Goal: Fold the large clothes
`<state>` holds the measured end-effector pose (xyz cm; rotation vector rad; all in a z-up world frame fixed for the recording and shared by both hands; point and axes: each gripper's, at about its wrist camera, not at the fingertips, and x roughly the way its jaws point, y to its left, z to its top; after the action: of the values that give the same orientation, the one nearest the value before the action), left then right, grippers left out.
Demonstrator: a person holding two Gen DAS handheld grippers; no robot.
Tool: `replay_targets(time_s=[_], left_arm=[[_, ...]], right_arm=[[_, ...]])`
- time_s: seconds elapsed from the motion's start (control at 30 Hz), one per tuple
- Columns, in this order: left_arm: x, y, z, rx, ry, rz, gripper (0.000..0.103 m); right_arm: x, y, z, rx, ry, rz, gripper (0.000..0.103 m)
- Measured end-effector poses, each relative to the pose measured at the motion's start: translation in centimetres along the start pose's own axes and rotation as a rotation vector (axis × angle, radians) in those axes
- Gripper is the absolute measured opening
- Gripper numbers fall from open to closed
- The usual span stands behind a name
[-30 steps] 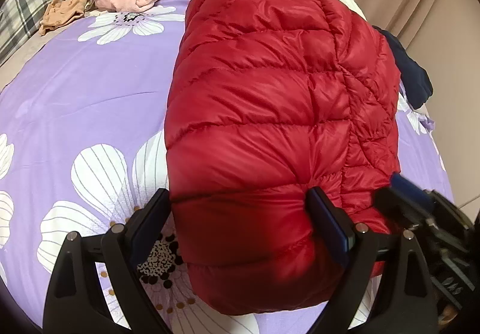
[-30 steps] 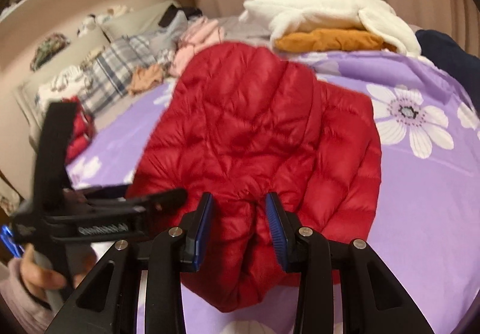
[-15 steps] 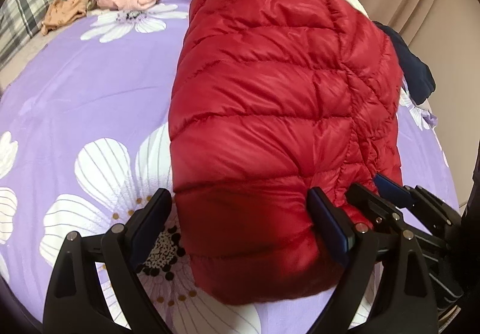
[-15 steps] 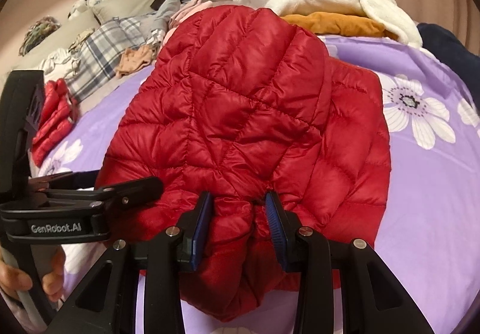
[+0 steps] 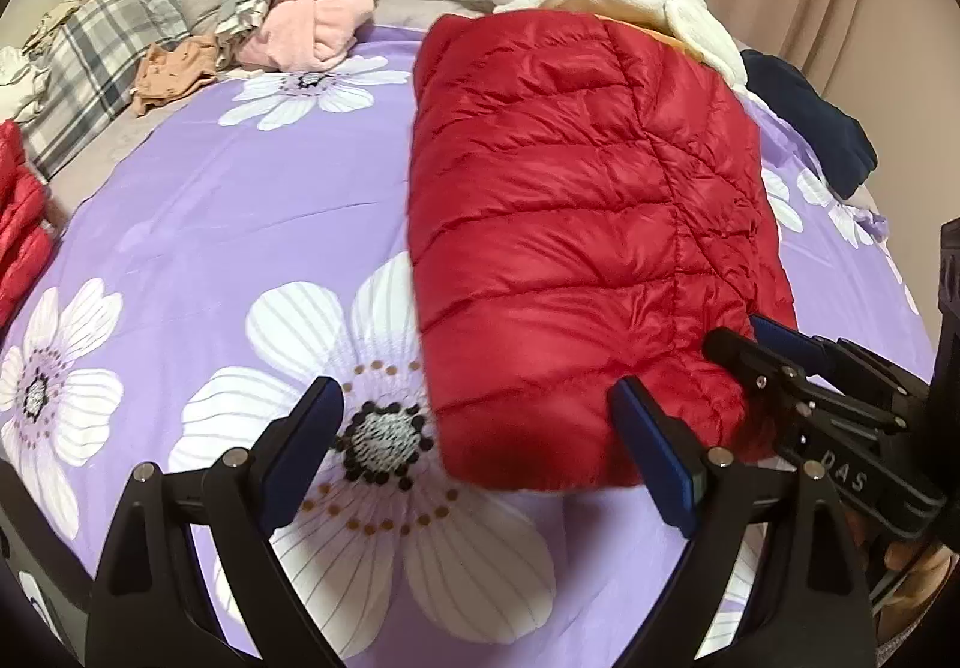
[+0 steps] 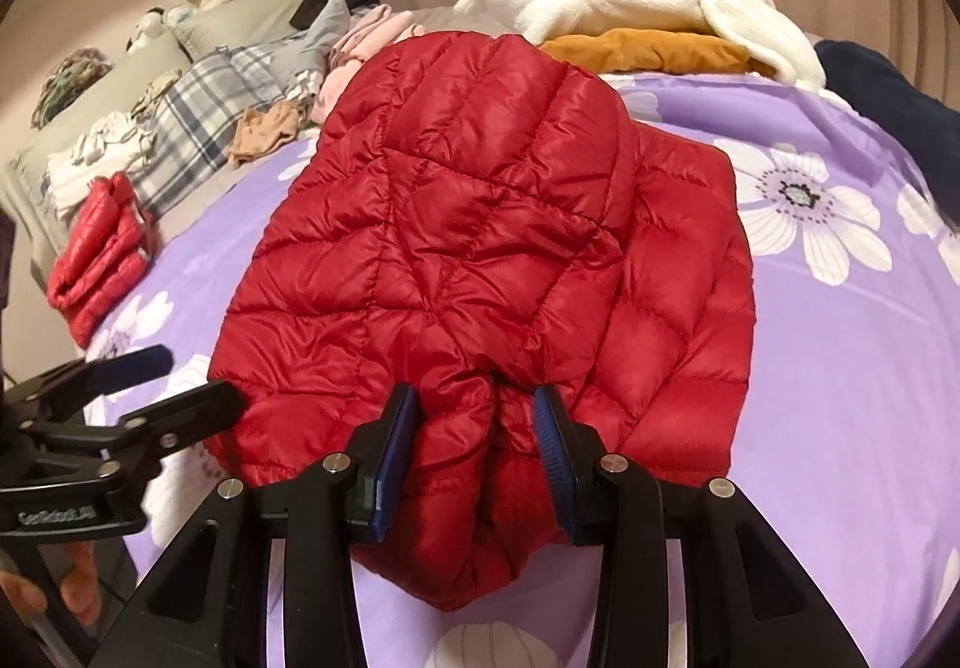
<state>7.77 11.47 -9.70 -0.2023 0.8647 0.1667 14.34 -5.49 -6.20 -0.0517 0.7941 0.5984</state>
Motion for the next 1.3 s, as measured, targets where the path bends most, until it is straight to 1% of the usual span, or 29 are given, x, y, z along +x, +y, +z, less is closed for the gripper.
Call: replay_targets(time_s=[0.17, 0.23, 0.37, 0.4, 0.53, 0.57, 0.6, 0.63, 0.7, 0.77, 0.8, 0.83, 0.9, 0.97, 1.03, 1.07, 1.17, 1.23, 1.3], left_arm=[[-1.4, 0.6, -0.6, -0.017, -0.007, 0.016, 0.092], [-1.8, 0.7, -0.6, -0.022, -0.010, 0.016, 0.092], [-2.8, 0.9, -0.8, -0.035, -0.013, 0.006, 0.092], [-3.0, 0.9, -0.8, -0.038, -0.014, 0.004, 0.092], [-4.1, 0.7, -1.0, -0.040, -0.009, 0.011, 0.092], [-4.6, 0.6, -1.1, -0.034, -0.010, 0.019, 0.092], [-4.9, 0.5, -1.0, -0.030, -0.010, 0.019, 0.093], [-5.3, 0.4, -1.1, -0.028, -0.011, 0.020, 0.094], [-6.4, 0.3, -1.0, -0.025, -0.009, 0.039, 0.099], [-7.8, 0.3, -0.9, -0.028, -0.015, 0.030, 0.101], [-8.4, 0.3, -0.8, -0.028, -0.018, 0.023, 0.102], [-9.1, 0.2, -0.9, -0.027, -0.023, 0.019, 0.103], [-10.8, -0.2, -0.6, -0.018, -0.045, 0.018, 0.103], [-12.4, -0.7, -0.2, 0.003, -0.066, 0.050, 0.103], [-14.0, -1.2, 0.0, 0.022, -0.096, 0.078, 0.103], [-14.7, -1.4, 0.1, 0.028, -0.109, 0.071, 0.103], [-15.8, -1.5, 0.1, 0.030, -0.125, 0.034, 0.103], [-15.6, -1.8, 0.0, 0.035, -0.126, 0.043, 0.103], [-15.1, -2.1, -0.2, 0.050, -0.108, 0.055, 0.103]], right_arm=[[-0.7, -0.2, -0.3, 0.025, 0.004, -0.001, 0.040], [-1.2, -0.3, -0.4, 0.027, 0.006, -0.004, 0.045], [-2.5, -0.7, -0.5, 0.035, 0.001, -0.016, 0.047], [-3.0, -0.7, -0.6, 0.034, -0.002, -0.027, 0.050], [-4.6, -0.9, -0.8, 0.033, -0.014, -0.078, 0.068], [-5.2, -1.0, -0.8, 0.037, -0.015, -0.088, 0.069], [-5.7, -1.0, -0.8, 0.041, -0.015, -0.091, 0.072], [-6.2, -1.1, -0.7, 0.045, -0.015, -0.091, 0.077], [-7.6, -1.1, -0.6, 0.053, -0.022, -0.093, 0.084], [-9.0, -1.0, -0.3, 0.052, -0.039, -0.095, 0.086], [-9.7, -0.8, -0.1, 0.049, -0.047, -0.095, 0.090], [-10.3, -0.6, 0.1, 0.045, -0.053, -0.092, 0.097], [-11.9, 0.0, 0.5, 0.036, -0.079, -0.089, 0.102], [-13.5, 0.9, 0.8, 0.022, -0.112, -0.083, 0.102], [-14.6, 1.6, 1.2, 0.011, -0.142, -0.095, 0.102], [-15.3, 1.9, 1.3, 0.007, -0.163, -0.104, 0.102], [-16.3, 2.2, 1.3, 0.019, -0.184, -0.103, 0.102], [-16.0, 2.2, 1.3, 0.014, -0.172, -0.110, 0.102], [-15.1, 1.9, 1.0, 0.027, -0.161, -0.139, 0.102]])
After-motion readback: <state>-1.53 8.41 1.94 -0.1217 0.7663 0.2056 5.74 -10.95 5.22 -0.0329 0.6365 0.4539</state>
